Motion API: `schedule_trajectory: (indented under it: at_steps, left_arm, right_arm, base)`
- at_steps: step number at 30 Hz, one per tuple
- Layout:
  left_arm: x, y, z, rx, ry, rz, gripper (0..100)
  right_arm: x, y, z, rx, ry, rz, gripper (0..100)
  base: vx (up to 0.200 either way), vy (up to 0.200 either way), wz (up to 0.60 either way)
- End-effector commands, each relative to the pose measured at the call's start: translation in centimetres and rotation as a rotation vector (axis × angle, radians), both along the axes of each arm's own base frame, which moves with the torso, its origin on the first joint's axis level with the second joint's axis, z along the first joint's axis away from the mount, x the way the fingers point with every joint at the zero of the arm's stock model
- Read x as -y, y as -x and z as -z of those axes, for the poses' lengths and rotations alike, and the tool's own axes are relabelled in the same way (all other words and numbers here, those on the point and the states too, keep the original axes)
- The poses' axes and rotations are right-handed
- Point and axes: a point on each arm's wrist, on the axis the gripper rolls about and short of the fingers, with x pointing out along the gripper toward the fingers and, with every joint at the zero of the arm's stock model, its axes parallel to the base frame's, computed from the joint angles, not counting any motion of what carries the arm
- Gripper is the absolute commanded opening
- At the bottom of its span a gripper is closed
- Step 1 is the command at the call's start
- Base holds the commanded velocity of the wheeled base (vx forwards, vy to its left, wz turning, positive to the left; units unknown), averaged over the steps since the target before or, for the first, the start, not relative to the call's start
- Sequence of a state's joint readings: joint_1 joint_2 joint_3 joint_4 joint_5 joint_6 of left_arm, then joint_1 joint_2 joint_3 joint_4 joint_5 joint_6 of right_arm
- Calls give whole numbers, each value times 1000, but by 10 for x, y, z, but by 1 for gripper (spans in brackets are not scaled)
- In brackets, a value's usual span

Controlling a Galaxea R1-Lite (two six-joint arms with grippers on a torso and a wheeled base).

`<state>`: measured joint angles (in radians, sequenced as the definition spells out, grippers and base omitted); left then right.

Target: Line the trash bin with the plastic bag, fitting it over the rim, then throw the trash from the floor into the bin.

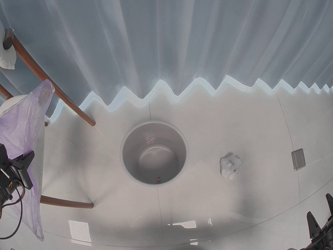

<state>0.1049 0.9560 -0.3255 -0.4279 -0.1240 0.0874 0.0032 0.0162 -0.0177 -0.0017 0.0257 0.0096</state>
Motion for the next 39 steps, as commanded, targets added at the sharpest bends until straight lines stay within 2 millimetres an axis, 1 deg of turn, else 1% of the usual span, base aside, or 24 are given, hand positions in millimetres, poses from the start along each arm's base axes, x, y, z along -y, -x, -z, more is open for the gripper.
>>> schedule_trajectory:
  at_steps: [1,5,9,12,14,16,17,21,25,26,27,30,36,39]
  left_arm:
    - [3,3,-8,46,56,54,0]
    - [2,1,-13,52,116,42,0]
    - [4,2,-14,54,122,76,0]
    - [13,0,-20,64,136,200,0]
    - [21,0,-20,54,145,310,0]
    - [24,-1,-19,45,148,341,0]
    - [30,-3,-19,31,150,393,0]
    - [38,-12,-20,8,155,452,0]
    - [50,-12,-26,11,165,603,0]
    - [50,-12,-26,11,165,603,0]
    - [56,-11,-29,16,172,673,0]
    - [60,-10,-32,20,174,709,0]
    - [67,-16,-47,50,185,823,0]
    - [70,-20,-52,56,186,840,0]
  right_arm:
    - [0,0,5,1,-4,0,100]
    - [0,0,5,1,-7,1,100]
    - [0,0,5,1,-7,1,100]
    - [0,0,5,1,-9,1,100]
    - [0,0,5,1,-10,3,100]
    - [0,0,5,1,-10,3,100]
    - [0,0,5,3,-10,3,100]
    - [0,0,5,3,-9,3,100]
    - [0,0,5,3,-10,3,100]
    - [0,0,5,3,-10,3,100]
    - [0,0,5,3,-10,3,100]
    - [0,0,5,3,-10,3,100]
    - [0,0,5,3,-10,3,100]
    - [0,0,5,3,-10,3,100]
  base:
    - [0,0,0]
    - [0,0,0]
    - [0,0,0]
    - [0,0,0]
    - [0,0,0]
    - [0,0,0]
    - [0,0,0]
    - [0,0,0]
    - [0,0,0]
    - [0,0,0]
    - [0,0,0]
    - [0,0,0]
    - [0,0,0]
    - [0,0,0]
